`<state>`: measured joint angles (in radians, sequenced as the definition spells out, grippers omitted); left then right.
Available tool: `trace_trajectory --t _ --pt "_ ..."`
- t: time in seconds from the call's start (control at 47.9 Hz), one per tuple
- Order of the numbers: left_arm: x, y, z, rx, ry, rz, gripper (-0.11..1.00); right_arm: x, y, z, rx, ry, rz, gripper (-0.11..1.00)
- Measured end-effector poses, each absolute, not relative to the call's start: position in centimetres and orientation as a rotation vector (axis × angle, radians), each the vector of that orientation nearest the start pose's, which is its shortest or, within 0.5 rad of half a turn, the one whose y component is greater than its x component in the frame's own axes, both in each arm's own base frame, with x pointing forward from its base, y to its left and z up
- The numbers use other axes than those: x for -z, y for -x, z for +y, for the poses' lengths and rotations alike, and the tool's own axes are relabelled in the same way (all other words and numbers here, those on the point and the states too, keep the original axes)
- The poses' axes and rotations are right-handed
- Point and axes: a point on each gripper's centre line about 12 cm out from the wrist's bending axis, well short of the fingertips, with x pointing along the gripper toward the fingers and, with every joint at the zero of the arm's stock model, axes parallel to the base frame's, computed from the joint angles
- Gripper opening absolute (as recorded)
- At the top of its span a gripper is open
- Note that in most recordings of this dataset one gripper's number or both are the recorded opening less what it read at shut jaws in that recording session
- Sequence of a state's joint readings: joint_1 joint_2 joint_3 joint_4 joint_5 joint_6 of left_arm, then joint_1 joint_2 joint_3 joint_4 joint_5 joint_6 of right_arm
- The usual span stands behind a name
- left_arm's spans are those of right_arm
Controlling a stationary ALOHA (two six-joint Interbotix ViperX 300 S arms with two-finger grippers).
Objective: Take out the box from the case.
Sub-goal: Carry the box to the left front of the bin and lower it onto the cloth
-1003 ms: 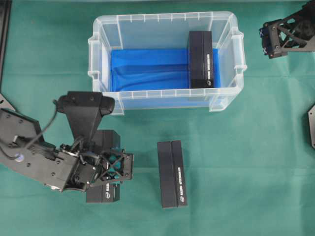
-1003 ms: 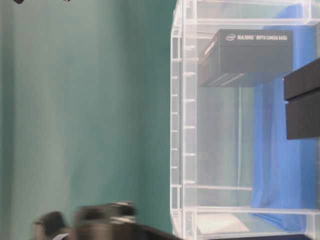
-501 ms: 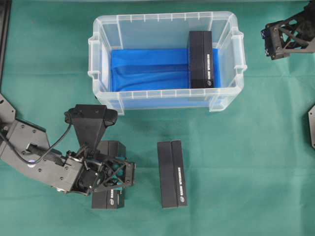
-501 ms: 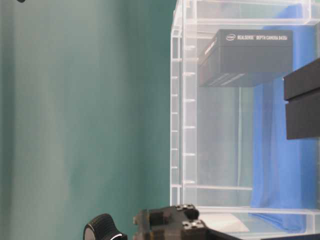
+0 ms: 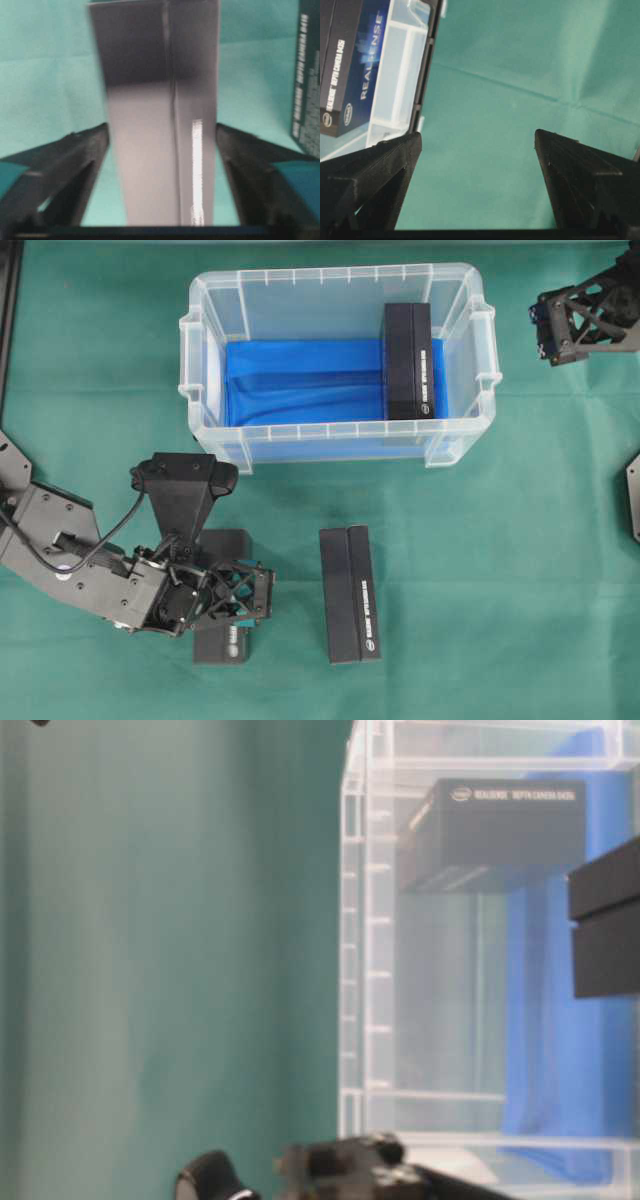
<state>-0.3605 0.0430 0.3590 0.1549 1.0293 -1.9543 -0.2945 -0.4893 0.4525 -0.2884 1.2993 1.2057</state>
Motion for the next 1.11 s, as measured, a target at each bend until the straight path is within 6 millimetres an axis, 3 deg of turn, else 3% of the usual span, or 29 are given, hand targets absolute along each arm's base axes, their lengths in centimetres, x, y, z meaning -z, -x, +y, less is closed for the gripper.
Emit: trace_trajectory --t 0.627,0.856,1.107 --pt "-19.5 -35.2 -11.6 -1.051 1.218 1.029 0.93 -32.3 -22.9 -9.8 1.132 -0.951 0.855 0.92" --pt "-22.3 -35.6 -11.6 -1.032 1.245 1.005 0.93 -32.3 -22.9 -9.8 1.130 -0.950 0.854 0.92" --pt "-27.4 -34.9 -11.1 -1.082 1.241 0.997 0.93 -32.3 -22.9 -9.8 1.130 -0.950 0.854 0.92"
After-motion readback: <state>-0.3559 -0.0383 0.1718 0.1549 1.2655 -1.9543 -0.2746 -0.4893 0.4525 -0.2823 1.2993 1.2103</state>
